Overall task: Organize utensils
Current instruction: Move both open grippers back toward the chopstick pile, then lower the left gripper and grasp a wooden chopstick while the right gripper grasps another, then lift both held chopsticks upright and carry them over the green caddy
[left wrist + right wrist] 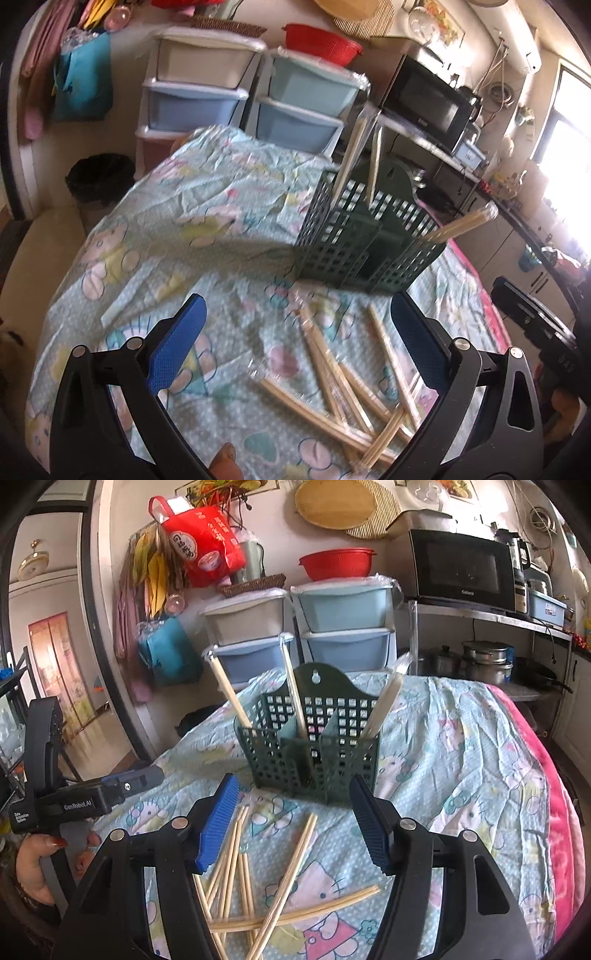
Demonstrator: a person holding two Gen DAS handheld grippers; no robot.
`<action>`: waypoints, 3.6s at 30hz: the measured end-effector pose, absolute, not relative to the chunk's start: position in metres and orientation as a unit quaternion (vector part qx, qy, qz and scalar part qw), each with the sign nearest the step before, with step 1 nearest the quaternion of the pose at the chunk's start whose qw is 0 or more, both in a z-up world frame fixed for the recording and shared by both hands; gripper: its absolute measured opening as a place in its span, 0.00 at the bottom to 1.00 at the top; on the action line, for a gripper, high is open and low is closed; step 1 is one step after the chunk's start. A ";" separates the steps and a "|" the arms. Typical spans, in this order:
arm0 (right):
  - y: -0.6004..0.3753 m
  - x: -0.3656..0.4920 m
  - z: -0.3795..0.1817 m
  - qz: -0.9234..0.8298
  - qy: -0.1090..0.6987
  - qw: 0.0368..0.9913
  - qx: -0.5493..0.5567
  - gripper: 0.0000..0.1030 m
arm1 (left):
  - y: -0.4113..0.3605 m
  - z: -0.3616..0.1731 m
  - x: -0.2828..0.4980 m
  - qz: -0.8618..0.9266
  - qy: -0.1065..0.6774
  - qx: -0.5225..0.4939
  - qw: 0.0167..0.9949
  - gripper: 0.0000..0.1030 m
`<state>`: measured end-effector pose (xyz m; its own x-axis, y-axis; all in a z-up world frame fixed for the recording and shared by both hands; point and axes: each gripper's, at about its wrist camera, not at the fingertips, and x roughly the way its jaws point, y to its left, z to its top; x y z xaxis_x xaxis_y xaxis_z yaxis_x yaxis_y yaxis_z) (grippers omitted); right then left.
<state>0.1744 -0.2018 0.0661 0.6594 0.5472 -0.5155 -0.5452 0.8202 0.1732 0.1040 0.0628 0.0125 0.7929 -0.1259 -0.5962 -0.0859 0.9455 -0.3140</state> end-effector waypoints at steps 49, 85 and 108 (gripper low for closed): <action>-0.134 0.275 -0.038 0.298 0.486 0.819 -0.072 0.46 | 0.068 -0.073 0.124 0.004 0.436 -0.210 0.875 0.16; -0.150 0.251 0.020 0.328 0.414 0.848 -0.043 0.10 | 0.072 -0.032 0.122 -0.050 0.397 -0.227 0.888 0.01; -0.194 0.202 0.102 0.326 0.297 0.897 -0.017 0.09 | 0.015 0.059 0.142 -0.141 0.329 -0.162 0.920 0.01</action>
